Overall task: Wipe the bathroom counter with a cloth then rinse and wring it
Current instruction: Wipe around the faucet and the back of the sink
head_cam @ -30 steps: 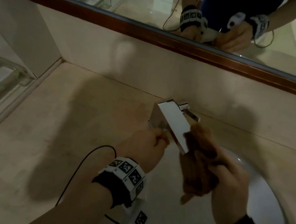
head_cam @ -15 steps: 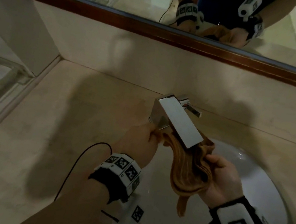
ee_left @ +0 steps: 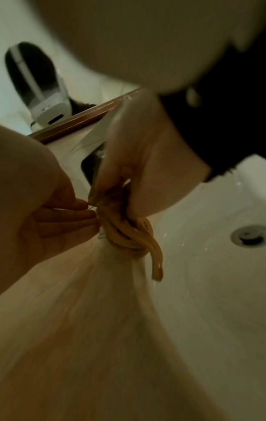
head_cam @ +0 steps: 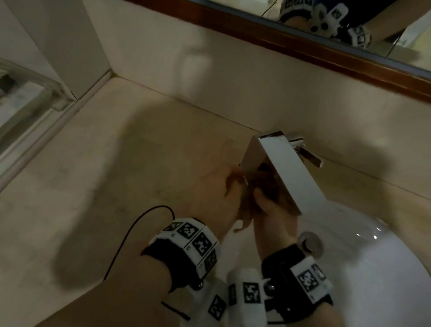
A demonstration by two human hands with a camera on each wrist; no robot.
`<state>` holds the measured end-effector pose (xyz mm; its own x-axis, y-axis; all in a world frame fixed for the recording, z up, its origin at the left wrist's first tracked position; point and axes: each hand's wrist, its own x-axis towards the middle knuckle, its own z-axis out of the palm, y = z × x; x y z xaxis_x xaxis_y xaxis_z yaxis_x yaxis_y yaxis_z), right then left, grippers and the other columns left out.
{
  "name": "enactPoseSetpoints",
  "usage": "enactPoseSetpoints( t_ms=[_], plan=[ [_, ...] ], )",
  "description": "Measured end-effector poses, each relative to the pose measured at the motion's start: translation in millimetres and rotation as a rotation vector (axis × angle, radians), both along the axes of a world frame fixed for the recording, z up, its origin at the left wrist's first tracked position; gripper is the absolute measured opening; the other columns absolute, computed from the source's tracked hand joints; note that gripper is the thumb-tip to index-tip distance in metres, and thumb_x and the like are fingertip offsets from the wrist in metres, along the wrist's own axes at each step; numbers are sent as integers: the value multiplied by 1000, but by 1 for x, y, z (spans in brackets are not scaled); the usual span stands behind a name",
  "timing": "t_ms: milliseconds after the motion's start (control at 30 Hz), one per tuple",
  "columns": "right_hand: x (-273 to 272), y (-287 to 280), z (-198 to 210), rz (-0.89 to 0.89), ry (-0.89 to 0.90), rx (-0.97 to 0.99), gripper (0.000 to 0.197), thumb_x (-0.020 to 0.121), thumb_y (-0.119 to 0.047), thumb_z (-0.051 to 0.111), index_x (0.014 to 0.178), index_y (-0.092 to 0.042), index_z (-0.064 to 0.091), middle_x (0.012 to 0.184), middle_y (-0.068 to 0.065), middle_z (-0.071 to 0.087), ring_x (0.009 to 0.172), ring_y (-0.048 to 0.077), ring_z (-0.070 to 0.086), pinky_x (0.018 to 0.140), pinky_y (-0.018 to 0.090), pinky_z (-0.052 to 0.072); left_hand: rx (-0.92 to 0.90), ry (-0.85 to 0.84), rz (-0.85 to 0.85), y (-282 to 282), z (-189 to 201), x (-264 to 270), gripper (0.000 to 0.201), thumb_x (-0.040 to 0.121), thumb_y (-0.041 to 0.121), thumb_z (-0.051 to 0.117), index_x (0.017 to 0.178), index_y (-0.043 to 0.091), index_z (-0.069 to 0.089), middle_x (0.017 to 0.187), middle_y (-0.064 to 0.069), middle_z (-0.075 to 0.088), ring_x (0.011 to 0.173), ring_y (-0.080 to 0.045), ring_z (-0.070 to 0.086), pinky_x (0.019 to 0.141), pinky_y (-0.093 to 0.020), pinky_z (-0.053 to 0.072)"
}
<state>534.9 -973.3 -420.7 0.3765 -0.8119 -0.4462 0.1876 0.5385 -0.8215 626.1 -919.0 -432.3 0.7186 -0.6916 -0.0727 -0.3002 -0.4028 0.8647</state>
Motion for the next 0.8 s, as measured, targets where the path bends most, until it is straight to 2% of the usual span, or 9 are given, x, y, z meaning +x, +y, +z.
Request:
enactPoseSetpoints(
  t_ms=[133, 200, 333, 400, 467, 533, 600, 700, 800],
  plan=[
    [2, 8, -5, 164, 101, -166, 41, 90, 7, 47, 109, -25, 61, 97, 11, 71, 71, 23, 67, 41, 25, 44, 60, 22, -187, 3, 0, -6, 55, 79, 63, 43, 124, 35, 52, 109, 11, 65, 99, -7, 61, 89, -32, 52],
    [-4, 5, -11, 199, 11, -175, 48, 84, 12, 45, 110, -25, 62, 99, 12, 71, 74, 26, 67, 42, 28, 44, 44, 118, -194, 2, 4, -4, 48, 83, 54, 58, 125, 32, 50, 106, 12, 66, 96, -5, 62, 84, -27, 52],
    [-19, -5, -16, 120, -96, -141, 50, 66, 20, 47, 112, 4, 58, 104, 17, 70, 93, 33, 66, 59, 39, 53, 38, 191, -235, -14, 6, 7, 17, 84, 26, 69, 100, 22, 65, 84, 10, 66, 78, 1, 61, 70, -18, 46],
    [-24, -14, -15, 22, -96, -131, 47, 72, 26, 47, 101, -7, 63, 91, 5, 73, 92, 25, 67, 66, 38, 57, 97, 43, -256, -19, 11, 20, 10, 85, 27, 67, 94, 23, 64, 80, 6, 66, 71, -1, 58, 67, -16, 45],
    [-26, -24, -16, -20, -52, -168, 40, 74, 13, 65, 102, -14, 67, 92, 6, 71, 94, 26, 66, 76, 39, 58, 49, -42, -185, -21, 12, 32, 7, 82, 31, 64, 88, 32, 60, 75, 2, 68, 69, -10, 63, 70, -31, 52],
    [-24, -31, -15, -39, -53, -159, 37, 80, 9, 63, 117, 4, 60, 94, 13, 68, 83, 21, 68, 72, 35, 60, -13, -29, -69, -23, 14, 39, 11, 79, 29, 60, 82, 37, 53, 72, 2, 67, 66, -15, 65, 67, -41, 56],
    [-23, -36, -9, -35, -80, -158, 43, 79, 14, 60, 120, 5, 55, 96, 13, 68, 78, 16, 69, 68, 31, 60, -41, -18, 10, -27, 12, 39, 14, 75, 36, 61, 82, 38, 49, 74, 4, 66, 67, -15, 66, 63, -43, 57],
    [-20, -49, -3, -11, -151, -55, 15, 86, 2, 57, 98, -5, 62, 75, 4, 72, 64, 15, 70, 57, 31, 59, -63, 9, 106, -32, 11, 34, 25, 70, 54, 60, 84, 41, 45, 77, 7, 66, 70, -15, 67, 65, -43, 57],
    [-19, -66, -8, -31, -71, 9, 27, 99, -12, 44, 82, -11, 64, 69, 4, 66, 56, 18, 65, 51, 28, 54, -49, 35, 150, -31, 13, 22, 19, 81, 52, 59, 88, 38, 48, 85, 9, 65, 77, -11, 65, 73, -40, 57]
  ],
)
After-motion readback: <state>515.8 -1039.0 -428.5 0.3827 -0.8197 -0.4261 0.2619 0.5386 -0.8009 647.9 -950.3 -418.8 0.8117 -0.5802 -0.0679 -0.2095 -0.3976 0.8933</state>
